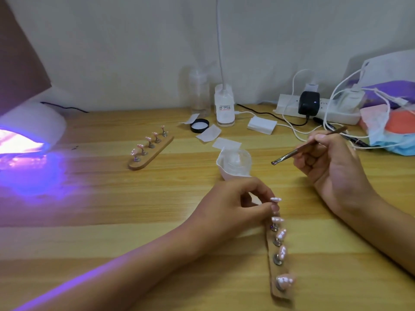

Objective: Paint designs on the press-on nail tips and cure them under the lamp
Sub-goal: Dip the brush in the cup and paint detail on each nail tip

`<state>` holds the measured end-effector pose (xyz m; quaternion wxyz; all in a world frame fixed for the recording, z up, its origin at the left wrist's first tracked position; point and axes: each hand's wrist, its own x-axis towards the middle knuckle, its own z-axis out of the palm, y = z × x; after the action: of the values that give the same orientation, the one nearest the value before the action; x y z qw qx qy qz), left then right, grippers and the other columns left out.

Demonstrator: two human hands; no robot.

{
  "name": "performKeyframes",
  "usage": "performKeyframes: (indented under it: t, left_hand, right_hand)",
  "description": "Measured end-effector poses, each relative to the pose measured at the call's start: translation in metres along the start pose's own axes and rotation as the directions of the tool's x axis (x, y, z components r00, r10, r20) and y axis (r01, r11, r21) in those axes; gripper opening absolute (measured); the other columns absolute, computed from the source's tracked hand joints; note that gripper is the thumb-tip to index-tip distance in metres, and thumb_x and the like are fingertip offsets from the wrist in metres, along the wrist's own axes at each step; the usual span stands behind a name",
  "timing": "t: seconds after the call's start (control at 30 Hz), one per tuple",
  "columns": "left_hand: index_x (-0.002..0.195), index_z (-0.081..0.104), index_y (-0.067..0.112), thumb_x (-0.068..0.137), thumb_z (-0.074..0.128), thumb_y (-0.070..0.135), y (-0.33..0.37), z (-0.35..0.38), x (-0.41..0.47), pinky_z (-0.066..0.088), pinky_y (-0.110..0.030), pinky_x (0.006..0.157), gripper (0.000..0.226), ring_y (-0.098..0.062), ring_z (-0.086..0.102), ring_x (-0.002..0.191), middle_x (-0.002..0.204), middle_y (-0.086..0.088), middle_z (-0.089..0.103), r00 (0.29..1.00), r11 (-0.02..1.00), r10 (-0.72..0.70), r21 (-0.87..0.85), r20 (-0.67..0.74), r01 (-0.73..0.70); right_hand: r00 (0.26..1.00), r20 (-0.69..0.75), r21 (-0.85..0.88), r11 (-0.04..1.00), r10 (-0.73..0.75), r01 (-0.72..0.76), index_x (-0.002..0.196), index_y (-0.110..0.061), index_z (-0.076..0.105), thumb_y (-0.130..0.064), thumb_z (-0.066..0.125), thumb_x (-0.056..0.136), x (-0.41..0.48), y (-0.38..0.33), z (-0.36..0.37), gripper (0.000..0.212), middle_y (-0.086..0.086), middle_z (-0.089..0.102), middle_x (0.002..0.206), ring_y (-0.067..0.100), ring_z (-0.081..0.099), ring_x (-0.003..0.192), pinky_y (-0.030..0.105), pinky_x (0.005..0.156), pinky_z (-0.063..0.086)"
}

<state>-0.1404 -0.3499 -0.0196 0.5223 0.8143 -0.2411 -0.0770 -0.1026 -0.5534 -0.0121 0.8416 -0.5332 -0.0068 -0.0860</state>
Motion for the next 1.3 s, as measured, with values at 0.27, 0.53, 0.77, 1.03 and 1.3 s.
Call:
performKeyframes:
  t: [0.27, 0.53, 0.77, 1.03, 1.3]
  left_hand:
    - [0.087, 0.073, 0.031, 0.081, 0.077, 0.032, -0.002, 0.002, -0.001, 0.035, -0.014, 0.064, 0.007, 0.003, 0.049, 0.072, 0.086, 0.018, 0.053, 0.999, 0.991, 0.044, 0.123, -0.014, -0.042]
    - [0.091, 0.071, 0.029, 0.080, 0.067, 0.027, -0.006, -0.004, -0.012, 0.035, -0.005, 0.069, 0.013, 0.005, 0.052, 0.081, 0.084, 0.026, 0.054, 0.990, 0.980, 0.104, 0.158, 0.091, -0.118]
    - [0.084, 0.069, 0.031, 0.082, 0.074, 0.036, -0.006, 0.000, -0.011, 0.035, -0.008, 0.067, 0.007, 0.004, 0.052, 0.078, 0.080, 0.022, 0.057, 0.992, 0.984, 0.102, 0.140, 0.078, -0.112]
    - [0.079, 0.071, 0.033, 0.076, 0.075, 0.039, -0.007, -0.011, -0.011, 0.039, -0.009, 0.057, 0.008, -0.004, 0.049, 0.064, 0.073, 0.012, 0.065, 0.991, 0.929, -0.124, -0.356, -0.049, 0.099]
    - [0.074, 0.069, 0.035, 0.082, 0.062, 0.028, -0.015, -0.026, -0.007, 0.049, -0.017, 0.061, 0.013, -0.006, 0.056, 0.067, 0.081, 0.007, 0.067, 0.887, 0.724, -0.258, -0.684, -0.384, -0.086]
  right_hand:
    - [1.000, -0.010, -0.037, 0.999, 0.009, -0.009, 0.066, -0.024, 0.067, -0.014, 0.043, 0.098, 0.002, 0.002, -0.001, 0.041, -0.001, 0.068, 0.063, 0.009, 0.065, 0.059, 0.018, 0.056, 0.052]
    - [0.999, -0.037, -0.014, 1.000, -0.027, 0.026, 0.083, -0.020, 0.065, -0.018, 0.048, 0.099, 0.004, 0.001, -0.004, 0.024, -0.004, 0.061, 0.063, 0.007, 0.060, 0.060, 0.017, 0.055, 0.048]
    - [1.000, -0.007, -0.028, 0.999, -0.029, 0.029, 0.086, -0.018, 0.065, -0.018, 0.055, 0.095, 0.005, 0.005, -0.005, 0.014, -0.005, 0.059, 0.068, 0.006, 0.058, 0.060, 0.018, 0.056, 0.048]
    - [0.991, 0.054, -0.116, 0.985, -0.121, 0.126, 0.091, -0.026, 0.072, -0.028, 0.062, 0.092, 0.003, 0.009, -0.009, 0.011, -0.008, 0.060, 0.071, 0.004, 0.058, 0.064, 0.017, 0.058, 0.049]
    - [0.926, 0.180, -0.356, 0.856, -0.331, 0.375, 0.097, -0.028, 0.070, -0.038, 0.060, 0.090, -0.007, 0.012, 0.000, 0.015, -0.003, 0.066, 0.086, 0.013, 0.060, 0.081, 0.019, 0.070, 0.051]
